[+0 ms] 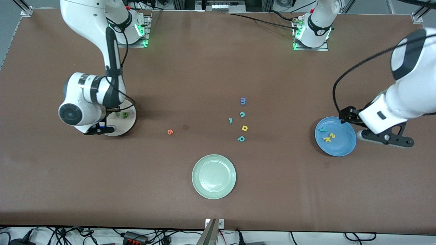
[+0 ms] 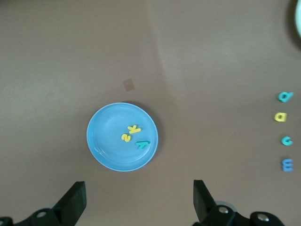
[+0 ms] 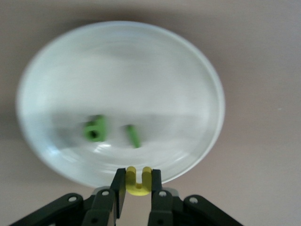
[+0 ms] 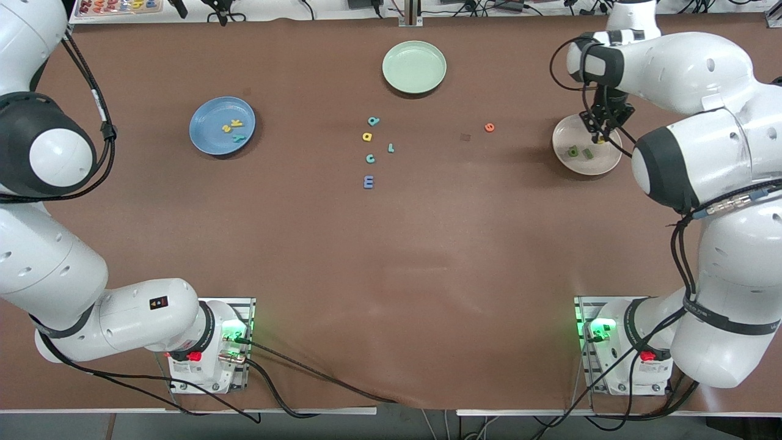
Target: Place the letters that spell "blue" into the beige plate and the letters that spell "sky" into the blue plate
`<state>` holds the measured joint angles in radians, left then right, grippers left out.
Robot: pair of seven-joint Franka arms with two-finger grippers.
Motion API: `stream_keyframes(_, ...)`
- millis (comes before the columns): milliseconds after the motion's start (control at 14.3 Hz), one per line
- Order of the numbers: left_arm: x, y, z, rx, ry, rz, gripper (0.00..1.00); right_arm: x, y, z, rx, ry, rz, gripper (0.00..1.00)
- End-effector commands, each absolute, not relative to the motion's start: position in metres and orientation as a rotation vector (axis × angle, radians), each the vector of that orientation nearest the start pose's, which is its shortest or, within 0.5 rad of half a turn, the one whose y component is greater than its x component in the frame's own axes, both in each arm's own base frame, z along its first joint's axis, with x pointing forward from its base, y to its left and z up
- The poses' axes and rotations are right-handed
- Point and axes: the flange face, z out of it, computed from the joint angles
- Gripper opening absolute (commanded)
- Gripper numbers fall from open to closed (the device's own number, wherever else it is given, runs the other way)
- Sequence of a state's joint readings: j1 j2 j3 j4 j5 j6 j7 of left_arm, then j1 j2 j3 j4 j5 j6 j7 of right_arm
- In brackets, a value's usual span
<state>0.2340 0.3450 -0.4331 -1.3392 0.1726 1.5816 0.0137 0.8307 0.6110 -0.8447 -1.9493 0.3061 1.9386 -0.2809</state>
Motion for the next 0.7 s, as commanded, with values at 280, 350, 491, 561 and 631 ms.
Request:
stream_keyframes(280,0.563,-0.029,0.594,-3.152,0.17,-0.209,1.0,0.57,0.028,0.206,-3.179,-0.119,0.597,1.0)
stream_keyframes(350,0.562,-0.023,0.592,-3.15,0.166,-0.202,1.0,0.574,0.034,0.213,-3.176,-0.135,0.584,1.0)
stream_keyframes(491,0.562,-0.019,0.583,-3.149,0.165,-0.122,1.0,0.59,0.054,0.233,-3.189,-0.164,0.501,1.0)
stream_keyframes(561,0.563,-0.017,0.58,-3.15,0.156,-0.105,1.0,0.606,0.068,0.249,-3.198,-0.193,0.426,1.0)
stream_keyframes(631,0.564,-0.017,0.578,-3.146,0.161,-0.102,1.0,0.619,0.086,0.261,-3.211,-0.242,0.364,1.0)
